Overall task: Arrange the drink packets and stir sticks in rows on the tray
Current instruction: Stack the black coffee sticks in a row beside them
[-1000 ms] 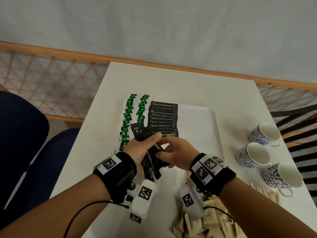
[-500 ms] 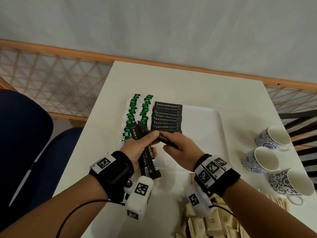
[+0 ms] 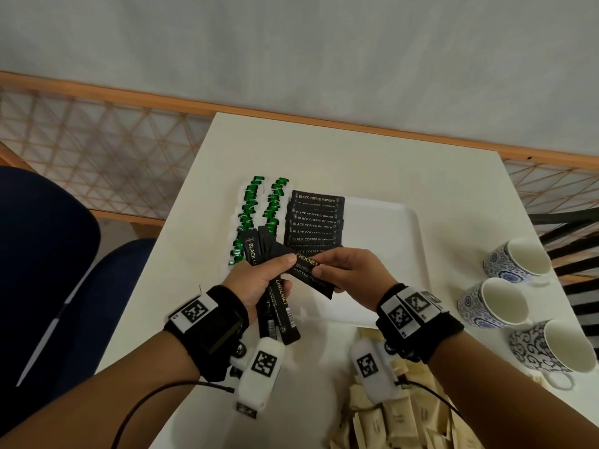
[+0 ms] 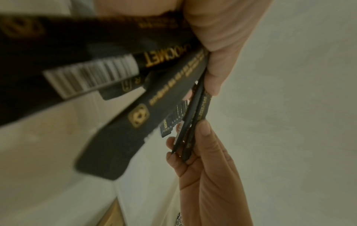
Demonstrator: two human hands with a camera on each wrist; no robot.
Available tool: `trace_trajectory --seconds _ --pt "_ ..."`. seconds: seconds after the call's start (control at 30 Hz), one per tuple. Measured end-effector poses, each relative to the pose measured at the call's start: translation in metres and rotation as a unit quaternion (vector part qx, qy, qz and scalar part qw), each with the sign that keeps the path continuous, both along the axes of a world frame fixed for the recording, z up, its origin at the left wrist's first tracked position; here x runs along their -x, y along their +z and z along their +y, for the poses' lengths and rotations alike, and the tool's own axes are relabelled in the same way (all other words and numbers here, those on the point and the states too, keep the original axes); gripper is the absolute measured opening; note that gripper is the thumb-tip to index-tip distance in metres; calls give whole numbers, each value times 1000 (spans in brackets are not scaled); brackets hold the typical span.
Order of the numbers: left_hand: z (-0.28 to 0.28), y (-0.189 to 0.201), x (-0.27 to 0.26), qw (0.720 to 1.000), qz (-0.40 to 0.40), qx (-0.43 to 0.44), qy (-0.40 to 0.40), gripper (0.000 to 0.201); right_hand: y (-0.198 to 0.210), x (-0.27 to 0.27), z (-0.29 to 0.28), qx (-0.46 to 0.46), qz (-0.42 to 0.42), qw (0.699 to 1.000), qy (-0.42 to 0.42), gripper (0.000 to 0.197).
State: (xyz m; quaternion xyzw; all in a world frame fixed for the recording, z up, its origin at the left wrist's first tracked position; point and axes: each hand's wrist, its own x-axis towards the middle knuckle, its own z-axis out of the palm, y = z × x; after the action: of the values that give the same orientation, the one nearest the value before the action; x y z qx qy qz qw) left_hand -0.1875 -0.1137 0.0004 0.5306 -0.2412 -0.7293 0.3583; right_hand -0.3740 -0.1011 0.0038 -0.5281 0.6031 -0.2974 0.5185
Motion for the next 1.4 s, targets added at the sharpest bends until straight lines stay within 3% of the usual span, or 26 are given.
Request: trace_trajectory --seconds 0.17,0.3,0.43,0.53,0.67,0.73,0.87,1.0,1.13,1.2,1.3,1.4 --pt "2 -3 0 1000 4 8 -4 10 -3 2 -4 -51 -24 998 -22 7" --pt "0 -3 -2 1000 11 6 3 28 -4 5 -3 51 20 996 -72 13" --pt "-5 0 -6 1000 25 13 -9 41 -9 4 3 141 11 989 -47 35" --pt "-6 -2 -5 1000 18 4 -12 33 -13 6 6 164 -33 986 -25 39" --pt "-4 -6 -4 1000 1 -12 7 8 -8 8 9 163 3 986 17 34" --pt "-4 -6 -4 1000 -4 -11 14 4 -7 7 10 159 0 987 24 30" --pt "-4 -7 -4 1000 -4 3 21 7 -5 5 4 51 -108 992 -28 38" --pt "-4 -10 -7 1000 -13 15 15 3 -2 9 -4 -32 -67 997 -5 22" --pt "-4 -11 -10 999 -34 25 25 8 -10 19 -7 -29 4 999 13 23" --pt "-6 -10 -13 998 -33 35 26 8 -15 28 -11 7 98 995 -5 18" --pt "-11 -7 -21 998 -26 34 40 9 -19 35 -16 40 263 963 32 15" --pt "-15 -6 -27 998 -23 35 42 7 -23 29 -18 29 276 960 47 12"
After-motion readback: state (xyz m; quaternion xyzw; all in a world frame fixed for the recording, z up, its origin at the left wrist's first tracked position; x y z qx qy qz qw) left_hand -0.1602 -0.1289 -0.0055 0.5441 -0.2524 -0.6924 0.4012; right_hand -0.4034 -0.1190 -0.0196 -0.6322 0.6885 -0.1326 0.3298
